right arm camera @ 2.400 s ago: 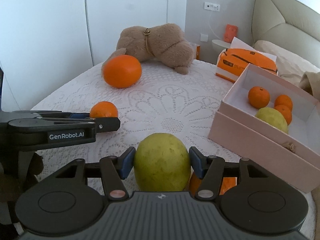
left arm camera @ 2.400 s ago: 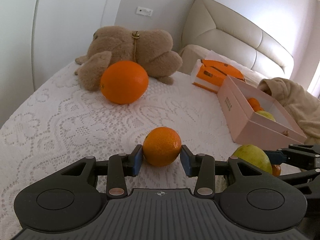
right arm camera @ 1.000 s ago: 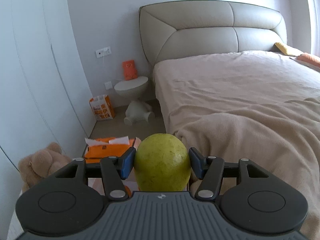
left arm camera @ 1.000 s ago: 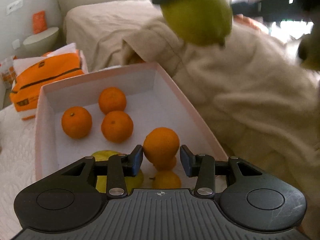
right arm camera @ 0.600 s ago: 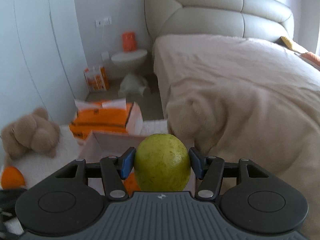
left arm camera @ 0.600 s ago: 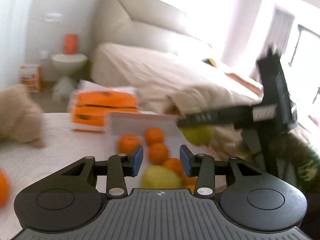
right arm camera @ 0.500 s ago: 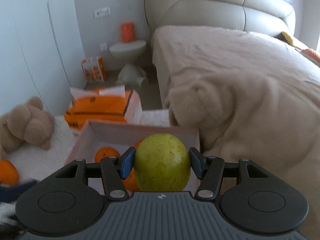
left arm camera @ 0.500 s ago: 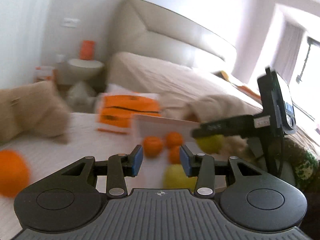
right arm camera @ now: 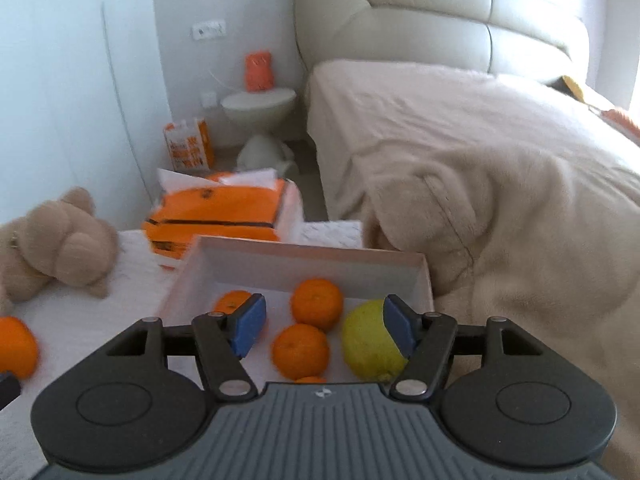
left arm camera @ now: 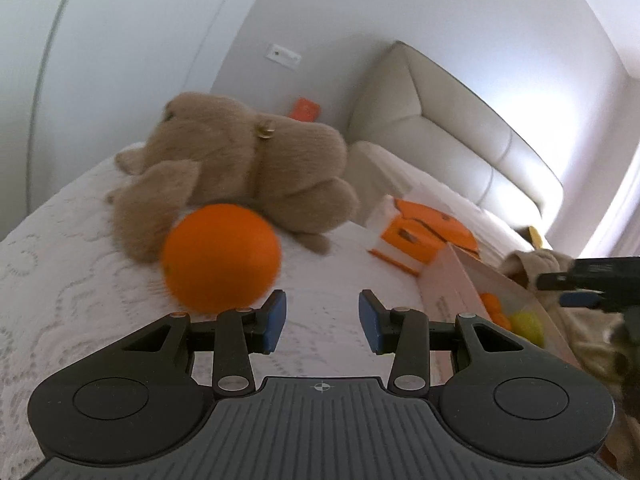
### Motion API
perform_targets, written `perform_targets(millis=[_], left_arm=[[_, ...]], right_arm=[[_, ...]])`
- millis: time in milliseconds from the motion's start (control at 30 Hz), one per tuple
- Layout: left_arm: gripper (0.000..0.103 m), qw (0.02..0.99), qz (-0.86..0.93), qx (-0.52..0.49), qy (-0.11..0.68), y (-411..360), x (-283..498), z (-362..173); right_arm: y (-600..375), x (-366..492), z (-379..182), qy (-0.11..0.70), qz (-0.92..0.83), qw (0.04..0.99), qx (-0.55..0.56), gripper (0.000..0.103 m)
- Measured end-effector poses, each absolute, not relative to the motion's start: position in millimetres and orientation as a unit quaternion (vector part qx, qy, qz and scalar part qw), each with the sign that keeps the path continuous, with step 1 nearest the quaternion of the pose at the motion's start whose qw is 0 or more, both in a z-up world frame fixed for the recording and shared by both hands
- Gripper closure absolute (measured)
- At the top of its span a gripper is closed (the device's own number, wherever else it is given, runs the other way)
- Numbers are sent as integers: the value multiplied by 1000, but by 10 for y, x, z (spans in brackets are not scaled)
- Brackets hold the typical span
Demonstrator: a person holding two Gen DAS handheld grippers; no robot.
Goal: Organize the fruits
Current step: 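Move the left tool to a large orange by the teddy bear and grasp it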
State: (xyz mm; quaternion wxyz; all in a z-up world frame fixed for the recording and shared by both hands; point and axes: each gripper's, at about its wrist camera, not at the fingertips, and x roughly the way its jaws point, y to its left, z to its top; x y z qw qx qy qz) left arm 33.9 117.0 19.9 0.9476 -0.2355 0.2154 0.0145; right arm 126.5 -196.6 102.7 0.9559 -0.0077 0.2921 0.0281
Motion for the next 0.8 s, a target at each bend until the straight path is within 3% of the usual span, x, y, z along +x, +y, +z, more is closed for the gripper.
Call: perform_targets(millis=[267,433,800], left_arm=[[60,947,35,-241,209,1271,305,118],[60,949,37,-235,208,1247,299,118],[60,961,70,-212,164,1239,154,282]], right_arm=[[-1539,418,918,247,98,964,-21,31],[-1461,-58,494,261,141,955,-29,29],[-1500,-124,-60,295,165,941,-24,26]])
